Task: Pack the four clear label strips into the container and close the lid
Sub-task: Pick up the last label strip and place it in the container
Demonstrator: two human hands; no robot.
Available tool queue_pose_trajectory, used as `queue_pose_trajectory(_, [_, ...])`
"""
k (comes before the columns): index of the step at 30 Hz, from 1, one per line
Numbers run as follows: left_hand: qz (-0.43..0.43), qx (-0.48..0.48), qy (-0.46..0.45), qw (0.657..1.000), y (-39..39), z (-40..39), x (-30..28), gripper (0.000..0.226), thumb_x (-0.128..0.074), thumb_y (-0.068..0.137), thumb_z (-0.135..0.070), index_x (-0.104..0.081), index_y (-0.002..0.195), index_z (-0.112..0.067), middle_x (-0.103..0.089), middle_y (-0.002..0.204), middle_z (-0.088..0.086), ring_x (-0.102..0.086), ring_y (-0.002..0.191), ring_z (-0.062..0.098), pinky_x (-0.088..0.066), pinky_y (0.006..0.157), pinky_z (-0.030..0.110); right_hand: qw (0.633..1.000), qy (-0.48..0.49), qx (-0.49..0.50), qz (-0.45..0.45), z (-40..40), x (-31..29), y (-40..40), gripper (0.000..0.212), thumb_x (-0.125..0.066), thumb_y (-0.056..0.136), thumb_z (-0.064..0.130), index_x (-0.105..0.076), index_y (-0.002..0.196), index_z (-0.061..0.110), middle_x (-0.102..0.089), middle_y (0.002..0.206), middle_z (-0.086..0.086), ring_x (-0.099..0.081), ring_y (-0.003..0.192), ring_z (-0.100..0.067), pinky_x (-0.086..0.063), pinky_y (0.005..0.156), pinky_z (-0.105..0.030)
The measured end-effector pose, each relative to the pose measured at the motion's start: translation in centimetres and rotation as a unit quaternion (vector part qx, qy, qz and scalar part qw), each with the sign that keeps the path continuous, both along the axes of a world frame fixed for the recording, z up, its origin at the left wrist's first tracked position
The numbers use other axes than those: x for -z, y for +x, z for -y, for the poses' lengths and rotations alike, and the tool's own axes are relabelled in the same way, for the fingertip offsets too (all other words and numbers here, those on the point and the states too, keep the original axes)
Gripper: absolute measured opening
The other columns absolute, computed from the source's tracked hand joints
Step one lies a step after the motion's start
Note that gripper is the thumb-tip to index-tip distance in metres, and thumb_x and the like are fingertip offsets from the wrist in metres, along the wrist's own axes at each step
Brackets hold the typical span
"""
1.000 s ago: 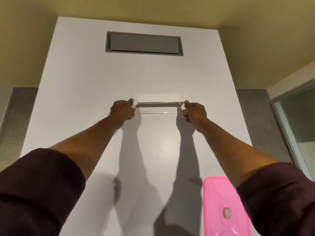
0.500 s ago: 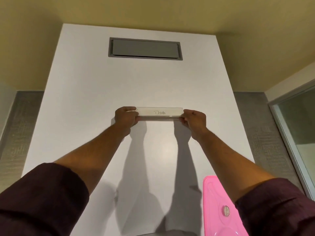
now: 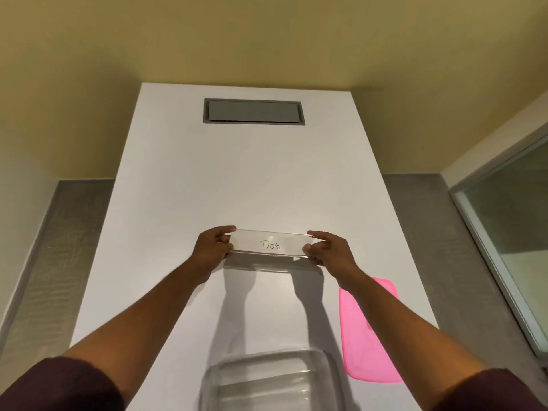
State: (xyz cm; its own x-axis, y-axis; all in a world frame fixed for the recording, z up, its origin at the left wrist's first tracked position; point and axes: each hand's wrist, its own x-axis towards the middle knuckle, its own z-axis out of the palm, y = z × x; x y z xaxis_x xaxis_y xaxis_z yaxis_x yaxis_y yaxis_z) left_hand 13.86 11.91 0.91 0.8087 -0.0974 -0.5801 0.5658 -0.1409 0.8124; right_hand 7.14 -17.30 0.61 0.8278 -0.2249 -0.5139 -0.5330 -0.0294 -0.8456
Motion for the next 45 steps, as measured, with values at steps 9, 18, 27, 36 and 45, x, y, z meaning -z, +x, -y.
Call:
queue_pose_trajectory(9, [0.117, 0.134, 0.221, 0.959, -8.1, -1.7, -1.7, 0.040, -0.079, 0.072, -0.008, -0.068, 0.109, -0.020, -0.063, 0.101, 0.002, -0.061, 0.090, 0.016, -0.042, 0.072, 0.021, 0.993, -0.097, -0.057, 0.038, -1.9, -2.7, -7.6, 0.031, -0.086, 0.075, 0.002, -0.076, 0.101, 0.016, -0.069, 0.090, -0.011, -0.073, 0.069, -0.017, -0.058, 0.068, -0.026])
queue_pose_trajectory(18, [0.183, 0.244, 0.337, 0.891, -14.4, -3.5, -1.3, 0.040, -0.085, 0.071, -0.025, -0.070, 0.107, -0.024, -0.050, 0.098, 0.005, -0.059, 0.088, 0.021, -0.041, 0.075, 0.026, 0.990, -0.104, -0.084, 0.053, -3.4, -3.4, -14.9, 0.027, -0.084, 0.080, 0.007, -0.075, 0.102, 0.018, -0.074, 0.106, -0.006, -0.078, 0.075, -0.022, -0.059, 0.073, -0.026])
queue_pose_trajectory(27, [0.223, 0.277, 0.364, 0.861, -17.5, -5.3, -2.7, 0.027, -0.079, 0.077, -0.036, -0.068, 0.102, -0.031, -0.048, 0.111, -0.004, -0.056, 0.097, 0.017, -0.048, 0.080, 0.034, 0.984, -0.120, -0.099, 0.087, -4.4, -4.0, -17.9, 0.023, -0.079, 0.084, 0.001, -0.072, 0.103, 0.012, -0.075, 0.106, -0.007, -0.079, 0.079, -0.021, -0.062, 0.085, -0.039])
queue_pose_trajectory(36, [0.276, 0.294, 0.246, 0.882, -19.6, -5.8, -2.7, 0.014, -0.074, 0.081, -0.030, -0.061, 0.085, -0.025, -0.073, 0.088, -0.012, -0.066, 0.082, 0.009, -0.054, 0.079, 0.039, 0.951, -0.249, -0.152, 0.105, -3.2, -4.1, -19.5, 0.024, -0.081, 0.083, 0.019, -0.071, 0.103, 0.027, -0.069, 0.101, 0.018, -0.062, 0.105, -0.004, -0.045, 0.080, -0.025])
queue_pose_trajectory(45, [0.290, 0.254, 0.227, 0.894, -21.3, -5.7, -2.5, 0.017, -0.074, 0.082, -0.022, -0.058, 0.080, -0.028, -0.067, 0.074, -0.013, -0.059, 0.069, 0.007, -0.044, 0.063, 0.025, 0.857, -0.391, -0.315, 0.116, -3.7, -5.0, -19.5, 0.057, -0.083, 0.080, 0.038, -0.061, 0.133, 0.032, -0.063, 0.134, 0.012, -0.053, 0.127, -0.011, -0.040, 0.101, -0.028])
